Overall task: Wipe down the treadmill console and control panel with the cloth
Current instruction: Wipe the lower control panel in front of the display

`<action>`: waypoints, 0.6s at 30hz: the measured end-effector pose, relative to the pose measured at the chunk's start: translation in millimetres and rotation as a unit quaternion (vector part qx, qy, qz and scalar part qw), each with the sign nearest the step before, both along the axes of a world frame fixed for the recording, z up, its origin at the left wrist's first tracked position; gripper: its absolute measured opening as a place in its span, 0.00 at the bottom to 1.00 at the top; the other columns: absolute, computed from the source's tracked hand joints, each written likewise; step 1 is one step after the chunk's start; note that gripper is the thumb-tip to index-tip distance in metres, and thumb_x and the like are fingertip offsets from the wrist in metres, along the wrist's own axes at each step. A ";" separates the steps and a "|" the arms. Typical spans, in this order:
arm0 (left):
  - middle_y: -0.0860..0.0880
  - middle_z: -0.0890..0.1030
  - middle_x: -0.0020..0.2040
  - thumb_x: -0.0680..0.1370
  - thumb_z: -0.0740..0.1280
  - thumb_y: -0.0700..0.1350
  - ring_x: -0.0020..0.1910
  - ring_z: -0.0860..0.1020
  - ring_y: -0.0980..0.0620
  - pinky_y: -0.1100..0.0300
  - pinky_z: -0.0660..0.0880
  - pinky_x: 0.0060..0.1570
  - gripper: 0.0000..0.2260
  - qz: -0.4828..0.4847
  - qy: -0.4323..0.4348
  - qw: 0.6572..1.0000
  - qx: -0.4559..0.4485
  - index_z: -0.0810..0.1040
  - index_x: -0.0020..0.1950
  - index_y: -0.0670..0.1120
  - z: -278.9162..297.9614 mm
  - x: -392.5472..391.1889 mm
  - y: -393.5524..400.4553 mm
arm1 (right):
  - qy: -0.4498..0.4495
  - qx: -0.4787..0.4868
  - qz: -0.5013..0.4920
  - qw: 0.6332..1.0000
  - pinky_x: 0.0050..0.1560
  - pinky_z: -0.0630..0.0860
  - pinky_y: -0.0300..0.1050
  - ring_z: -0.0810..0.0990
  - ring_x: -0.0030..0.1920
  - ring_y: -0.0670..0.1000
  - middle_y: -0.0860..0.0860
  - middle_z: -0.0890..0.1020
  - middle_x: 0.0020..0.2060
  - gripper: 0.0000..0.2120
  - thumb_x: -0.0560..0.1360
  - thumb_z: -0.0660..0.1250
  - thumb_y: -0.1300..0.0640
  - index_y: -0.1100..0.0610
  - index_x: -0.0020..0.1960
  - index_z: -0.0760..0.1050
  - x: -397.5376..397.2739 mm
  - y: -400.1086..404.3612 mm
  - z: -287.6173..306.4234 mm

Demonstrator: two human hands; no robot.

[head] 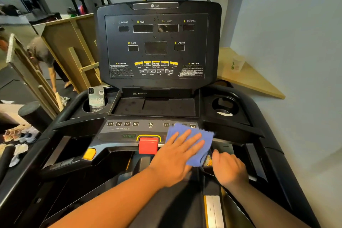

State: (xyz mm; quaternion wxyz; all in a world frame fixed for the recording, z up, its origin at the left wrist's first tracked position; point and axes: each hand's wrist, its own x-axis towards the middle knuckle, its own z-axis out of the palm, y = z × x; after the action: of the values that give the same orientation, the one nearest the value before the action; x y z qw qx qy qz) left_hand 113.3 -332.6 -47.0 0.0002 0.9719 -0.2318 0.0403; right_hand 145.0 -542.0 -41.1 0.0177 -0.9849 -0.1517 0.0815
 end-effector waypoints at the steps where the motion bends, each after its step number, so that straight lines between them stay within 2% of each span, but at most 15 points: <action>1: 0.51 0.51 0.84 0.82 0.53 0.55 0.83 0.48 0.45 0.42 0.50 0.80 0.31 0.031 -0.005 0.999 -0.009 0.51 0.84 0.51 2.5 9.1 3.4 | 0.008 0.006 -0.011 1.000 0.48 0.75 0.46 0.80 0.54 0.55 0.55 0.79 0.56 0.19 0.81 0.56 0.52 0.57 0.69 0.65 0.7 0.0 -1.6; 2: 0.51 0.52 0.84 0.82 0.51 0.56 0.83 0.48 0.46 0.41 0.53 0.79 0.30 0.067 -0.006 0.997 -0.029 0.53 0.84 0.50 7.5 20.1 3.1 | 0.007 0.022 -0.025 0.999 0.45 0.73 0.47 0.80 0.52 0.56 0.55 0.80 0.52 0.17 0.82 0.52 0.51 0.58 0.64 0.70 3.4 -0.4 -3.7; 3: 0.51 0.52 0.84 0.82 0.48 0.57 0.83 0.47 0.46 0.41 0.53 0.79 0.30 0.103 0.006 0.993 -0.051 0.52 0.84 0.50 13.7 31.3 -0.8 | 0.018 0.043 -0.056 0.997 0.43 0.72 0.48 0.80 0.49 0.57 0.55 0.80 0.47 0.19 0.82 0.48 0.50 0.60 0.56 0.72 5.4 0.1 -1.9; 5: 0.50 0.49 0.84 0.80 0.41 0.60 0.83 0.44 0.46 0.40 0.50 0.79 0.32 0.152 0.025 0.986 -0.063 0.49 0.84 0.50 21.0 45.9 -14.4 | 0.019 0.065 -0.081 0.994 0.42 0.71 0.49 0.80 0.46 0.58 0.55 0.76 0.38 0.23 0.82 0.44 0.49 0.63 0.46 0.70 6.5 1.5 -0.8; 7: 0.49 0.47 0.84 0.81 0.41 0.60 0.82 0.42 0.44 0.39 0.47 0.79 0.32 0.142 0.012 0.989 -0.040 0.47 0.84 0.49 19.4 44.4 -23.9 | 0.019 0.069 -0.079 0.994 0.42 0.71 0.49 0.80 0.45 0.59 0.53 0.72 0.36 0.22 0.82 0.44 0.49 0.62 0.44 0.69 5.3 3.0 0.9; 9: 0.49 0.46 0.84 0.82 0.44 0.59 0.82 0.41 0.43 0.41 0.43 0.80 0.31 0.084 0.001 0.996 -0.015 0.46 0.84 0.49 12.0 26.0 -24.7 | 0.018 0.071 -0.074 0.995 0.42 0.71 0.49 0.80 0.45 0.59 0.53 0.72 0.36 0.21 0.82 0.44 0.49 0.62 0.44 0.69 4.1 2.3 0.6; 12: 0.49 0.49 0.84 0.83 0.50 0.58 0.82 0.46 0.42 0.41 0.43 0.77 0.31 0.032 -0.020 0.999 0.006 0.48 0.84 0.50 -0.8 -10.6 -22.6 | 0.010 0.068 -0.069 0.995 0.43 0.72 0.50 0.80 0.45 0.59 0.52 0.71 0.35 0.21 0.82 0.44 0.50 0.60 0.45 0.71 5.5 2.1 -2.2; 15: 0.50 0.50 0.84 0.82 0.53 0.57 0.82 0.47 0.43 0.41 0.45 0.78 0.31 0.026 -0.015 1.000 0.006 0.48 0.84 0.51 -5.9 -15.2 -15.5 | 0.013 0.064 -0.070 0.995 0.44 0.73 0.50 0.79 0.44 0.58 0.52 0.68 0.33 0.20 0.81 0.44 0.50 0.58 0.44 0.70 4.1 2.2 1.0; 18: 0.50 0.49 0.84 0.82 0.50 0.57 0.82 0.45 0.45 0.42 0.48 0.80 0.30 0.062 -0.008 0.998 -0.017 0.49 0.84 0.51 2.5 5.9 -14.3 | 0.008 0.074 -0.072 0.995 0.43 0.73 0.50 0.73 0.39 0.56 0.52 0.65 0.30 0.21 0.81 0.44 0.50 0.57 0.45 0.72 2.4 2.4 3.0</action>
State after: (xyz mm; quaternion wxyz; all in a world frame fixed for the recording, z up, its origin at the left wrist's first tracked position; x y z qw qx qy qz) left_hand 119.2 -347.0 -44.5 0.0126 0.9840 -0.1701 0.0517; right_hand 147.4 -539.6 -38.1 0.0972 -0.9885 -0.0862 0.0769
